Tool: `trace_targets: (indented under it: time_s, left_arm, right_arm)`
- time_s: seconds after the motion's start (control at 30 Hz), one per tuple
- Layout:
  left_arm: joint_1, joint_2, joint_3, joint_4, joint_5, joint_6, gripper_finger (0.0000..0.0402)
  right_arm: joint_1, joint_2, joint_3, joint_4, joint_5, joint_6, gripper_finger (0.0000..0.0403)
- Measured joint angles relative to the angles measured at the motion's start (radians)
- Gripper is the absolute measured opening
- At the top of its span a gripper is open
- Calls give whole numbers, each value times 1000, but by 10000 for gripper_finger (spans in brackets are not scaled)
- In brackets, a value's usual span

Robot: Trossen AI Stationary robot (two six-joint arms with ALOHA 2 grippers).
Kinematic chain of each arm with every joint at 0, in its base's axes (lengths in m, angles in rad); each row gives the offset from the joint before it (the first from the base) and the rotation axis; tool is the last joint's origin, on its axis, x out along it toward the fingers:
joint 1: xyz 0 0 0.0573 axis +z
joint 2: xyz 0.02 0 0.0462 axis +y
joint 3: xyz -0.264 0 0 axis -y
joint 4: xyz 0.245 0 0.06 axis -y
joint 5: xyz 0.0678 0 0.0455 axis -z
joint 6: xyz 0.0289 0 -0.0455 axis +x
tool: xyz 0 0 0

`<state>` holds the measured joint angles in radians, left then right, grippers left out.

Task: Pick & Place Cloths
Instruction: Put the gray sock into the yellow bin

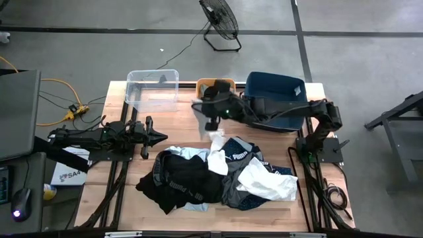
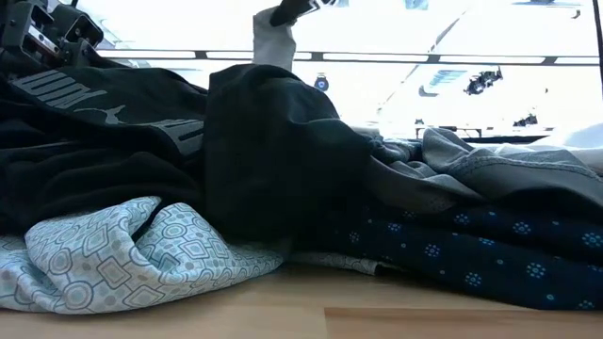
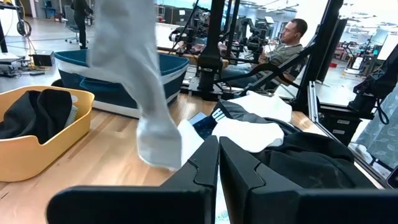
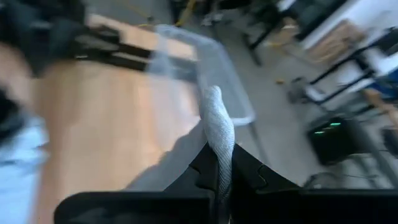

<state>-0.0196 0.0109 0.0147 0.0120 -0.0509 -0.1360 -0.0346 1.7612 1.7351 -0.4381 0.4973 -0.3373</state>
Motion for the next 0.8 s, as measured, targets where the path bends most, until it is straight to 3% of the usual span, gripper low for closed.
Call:
trace_targets:
  time_s: [0.37, 0.57, 0.8]
  left_arm:
    - [0, 0, 0, 0, 0, 0, 12]
    - [0, 0, 0, 0, 0, 0, 12]
    - [0, 0, 0, 0, 0, 0, 12]
  right_arm:
    - [-141, 0, 0, 266, 59, -142, 5]
    - [-231, 0, 0, 280, 59, -158, 5]
    - [-329, 1, 0, 238, 50, -64, 5]
